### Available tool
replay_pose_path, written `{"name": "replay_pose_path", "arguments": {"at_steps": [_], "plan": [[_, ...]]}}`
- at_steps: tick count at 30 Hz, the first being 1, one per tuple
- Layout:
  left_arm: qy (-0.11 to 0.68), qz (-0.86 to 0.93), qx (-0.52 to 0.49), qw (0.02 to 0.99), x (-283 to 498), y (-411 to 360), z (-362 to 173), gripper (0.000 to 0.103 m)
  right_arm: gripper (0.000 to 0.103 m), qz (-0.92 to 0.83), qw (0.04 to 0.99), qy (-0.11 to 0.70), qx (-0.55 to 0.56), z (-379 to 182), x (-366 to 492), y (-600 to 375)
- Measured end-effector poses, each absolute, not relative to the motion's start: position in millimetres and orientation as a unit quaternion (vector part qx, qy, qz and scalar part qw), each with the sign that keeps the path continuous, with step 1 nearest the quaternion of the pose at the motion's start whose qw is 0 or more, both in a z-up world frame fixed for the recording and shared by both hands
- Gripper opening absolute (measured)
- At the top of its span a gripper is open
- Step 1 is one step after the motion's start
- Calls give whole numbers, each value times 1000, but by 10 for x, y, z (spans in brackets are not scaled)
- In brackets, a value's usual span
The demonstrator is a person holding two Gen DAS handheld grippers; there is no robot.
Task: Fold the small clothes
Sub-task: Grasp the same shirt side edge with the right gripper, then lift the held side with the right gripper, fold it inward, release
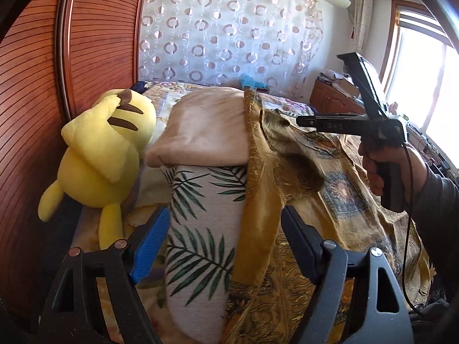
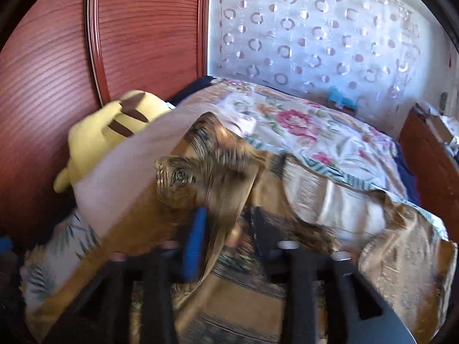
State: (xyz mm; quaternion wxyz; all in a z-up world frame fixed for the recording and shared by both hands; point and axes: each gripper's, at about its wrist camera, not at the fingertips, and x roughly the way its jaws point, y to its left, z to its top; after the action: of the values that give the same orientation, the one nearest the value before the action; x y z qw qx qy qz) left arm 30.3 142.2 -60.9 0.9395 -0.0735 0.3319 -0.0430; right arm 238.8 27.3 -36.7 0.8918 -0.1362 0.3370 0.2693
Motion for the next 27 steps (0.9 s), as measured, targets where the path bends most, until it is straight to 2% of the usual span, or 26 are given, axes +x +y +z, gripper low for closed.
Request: {"name": "replay_pose_path", "arguments": {"at_steps": [5, 14, 17, 19, 20, 21, 27], "plan": [[344, -50, -65, 936, 398, 1296, -682, 80, 60, 266, 902, 316, -126, -304, 2291, 228], [401, -36, -30, 915, 660, 1189, -1003, 80, 60, 363, 846, 354, -162, -748, 2207, 637], [407, -28, -19, 913, 692, 1161, -1050, 80, 50, 357, 837, 372, -182, -929, 2253, 750], [407, -24, -11, 913, 705, 1140, -1050, 80, 30, 353, 836, 375, -191, -985, 2285, 751], [406, -23, -11, 914, 704, 1137, -1050, 81, 23, 353, 835, 374, -194, -995, 2292, 735], [404, -22, -12, 914, 710, 1141, -1052, 82, 8, 350, 837, 372, -196, -983, 2317, 733], [394, -18, -12, 919, 706, 1159, -1072, 86, 7, 271, 888, 338, -155, -710, 2323, 270]]}}
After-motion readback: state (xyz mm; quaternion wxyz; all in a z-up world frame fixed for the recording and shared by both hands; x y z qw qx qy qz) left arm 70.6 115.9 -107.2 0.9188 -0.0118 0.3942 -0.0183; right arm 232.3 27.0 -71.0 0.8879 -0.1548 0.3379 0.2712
